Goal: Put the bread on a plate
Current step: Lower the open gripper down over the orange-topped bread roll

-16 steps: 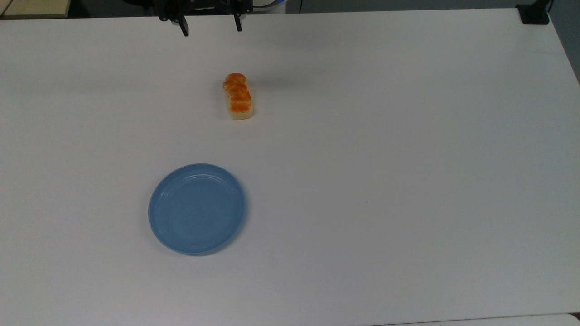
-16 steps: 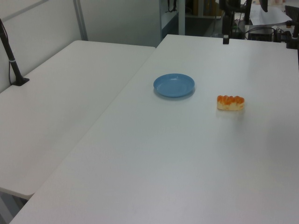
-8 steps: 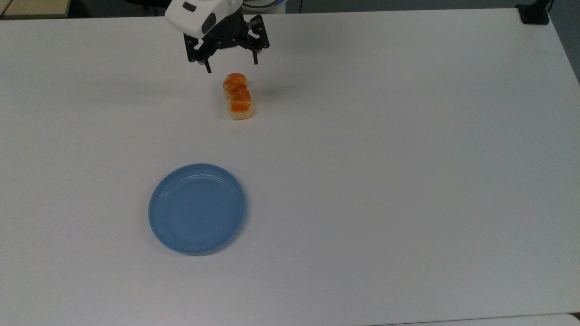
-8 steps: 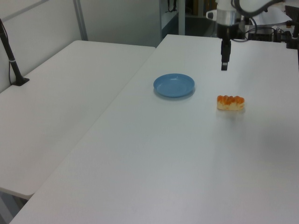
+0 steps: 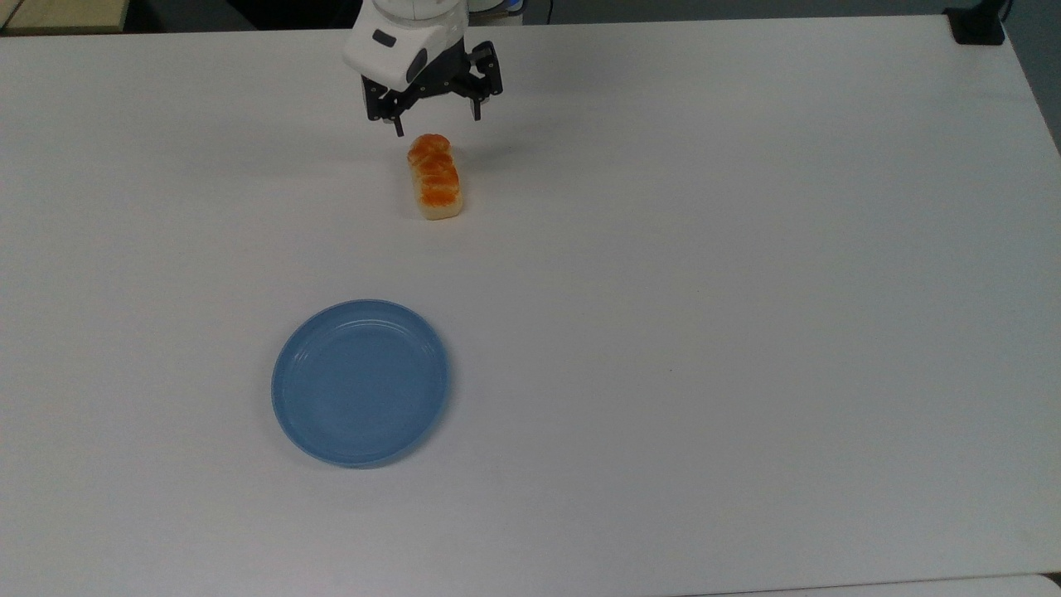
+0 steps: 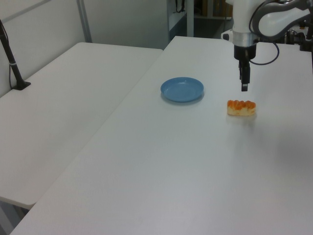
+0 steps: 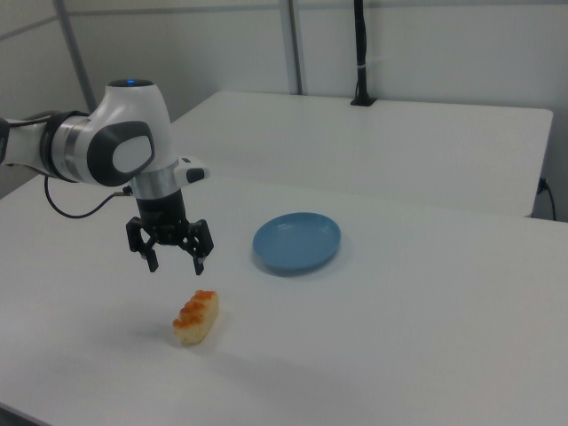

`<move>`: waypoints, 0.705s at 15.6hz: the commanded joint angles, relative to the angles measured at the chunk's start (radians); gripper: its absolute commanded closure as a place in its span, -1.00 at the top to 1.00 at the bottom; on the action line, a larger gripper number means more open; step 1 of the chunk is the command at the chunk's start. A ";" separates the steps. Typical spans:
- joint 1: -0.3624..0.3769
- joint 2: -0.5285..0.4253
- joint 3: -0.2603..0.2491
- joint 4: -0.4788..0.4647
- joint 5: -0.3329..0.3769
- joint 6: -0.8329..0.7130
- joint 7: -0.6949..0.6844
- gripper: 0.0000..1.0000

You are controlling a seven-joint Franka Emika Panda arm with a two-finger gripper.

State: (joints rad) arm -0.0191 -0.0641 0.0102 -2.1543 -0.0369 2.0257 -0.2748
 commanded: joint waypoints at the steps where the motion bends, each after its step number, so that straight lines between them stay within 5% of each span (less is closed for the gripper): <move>1: 0.007 -0.004 -0.001 -0.075 -0.049 0.037 -0.020 0.95; 11: 0.008 0.170 -0.001 -0.062 -0.098 0.162 0.022 0.90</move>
State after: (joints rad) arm -0.0192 0.0728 0.0104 -2.2147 -0.1054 2.1499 -0.2722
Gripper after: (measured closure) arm 0.048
